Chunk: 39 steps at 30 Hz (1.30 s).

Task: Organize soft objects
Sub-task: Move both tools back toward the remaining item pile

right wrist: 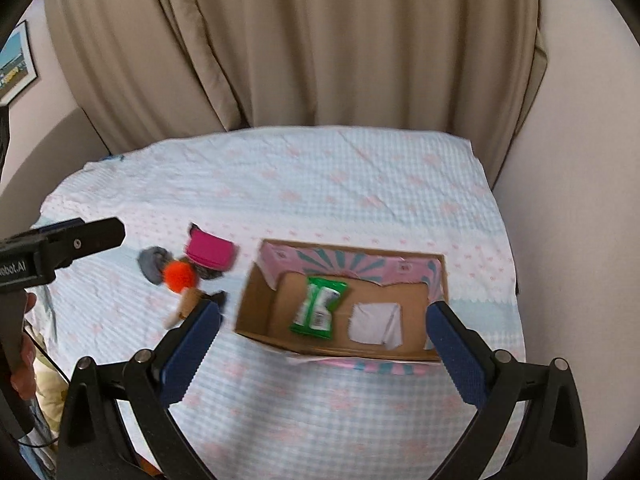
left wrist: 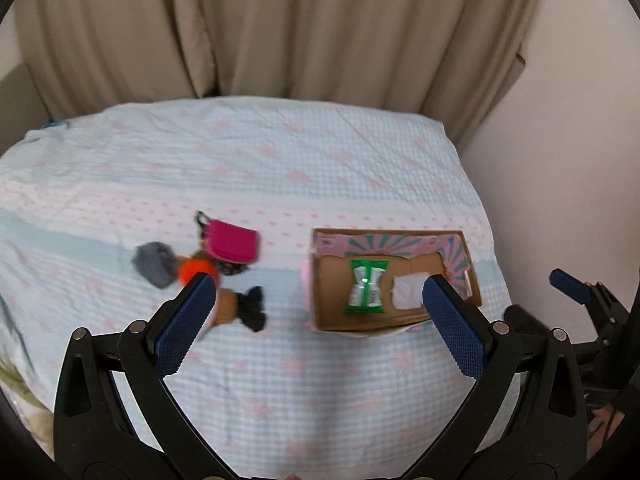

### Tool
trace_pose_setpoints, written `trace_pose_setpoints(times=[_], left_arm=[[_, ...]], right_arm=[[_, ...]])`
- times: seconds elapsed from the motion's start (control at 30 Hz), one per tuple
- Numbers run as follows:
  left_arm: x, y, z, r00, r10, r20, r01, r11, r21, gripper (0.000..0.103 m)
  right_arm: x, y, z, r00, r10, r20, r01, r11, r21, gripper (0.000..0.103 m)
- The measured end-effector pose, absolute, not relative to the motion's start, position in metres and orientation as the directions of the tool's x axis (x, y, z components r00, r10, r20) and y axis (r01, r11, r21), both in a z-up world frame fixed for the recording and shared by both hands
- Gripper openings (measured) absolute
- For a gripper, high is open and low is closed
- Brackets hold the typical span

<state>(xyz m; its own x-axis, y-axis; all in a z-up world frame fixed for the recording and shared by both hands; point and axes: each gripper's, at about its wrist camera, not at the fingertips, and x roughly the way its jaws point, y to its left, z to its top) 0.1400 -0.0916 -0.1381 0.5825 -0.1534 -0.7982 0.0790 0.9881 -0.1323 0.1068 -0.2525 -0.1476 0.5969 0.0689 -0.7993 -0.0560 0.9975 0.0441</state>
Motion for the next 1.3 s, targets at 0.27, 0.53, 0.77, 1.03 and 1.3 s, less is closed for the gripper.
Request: trace_pose_setpoints(times=[0.27,0.53,0.77,1.03,1.3], left_arm=[[0.101,0.007,-0.112,0.651,-0.116,-0.75,0.05,0.993,-0.109,0.103],[0.1,0.112,-0.104,0.667,-0.145,-0.731,0.06,0.988,-0.141,0.103],[0.123,0.183,-0.117,0.661,-0.101,-0.743,0.078,0.995,-0.066,0.103],[0.172,0.224,-0.169,0.563,-0.205,-0.801,0.191,0.975,-0.115,0.103],[0.225,0.224,-0.245,0.439,-0.256,-0.861,0.234,0.958,-0.166,0.103]], right_arm=[[0.074,-0.176,-0.107,0.66,0.035,-0.75,-0.023,0.999,0.027,0.103],[0.064,-0.098,-0.103,0.69,0.019,-0.723,0.06,0.995,0.083,0.103],[0.074,-0.043,-0.131,0.673,0.021,-0.739,0.142,0.977,0.156,0.103],[0.096,0.003,-0.185,0.626,-0.016,-0.78,0.286,0.935,0.211,0.103],[0.123,0.021,-0.252,0.583,-0.034,-0.812,0.422,0.866,0.267,0.103]])
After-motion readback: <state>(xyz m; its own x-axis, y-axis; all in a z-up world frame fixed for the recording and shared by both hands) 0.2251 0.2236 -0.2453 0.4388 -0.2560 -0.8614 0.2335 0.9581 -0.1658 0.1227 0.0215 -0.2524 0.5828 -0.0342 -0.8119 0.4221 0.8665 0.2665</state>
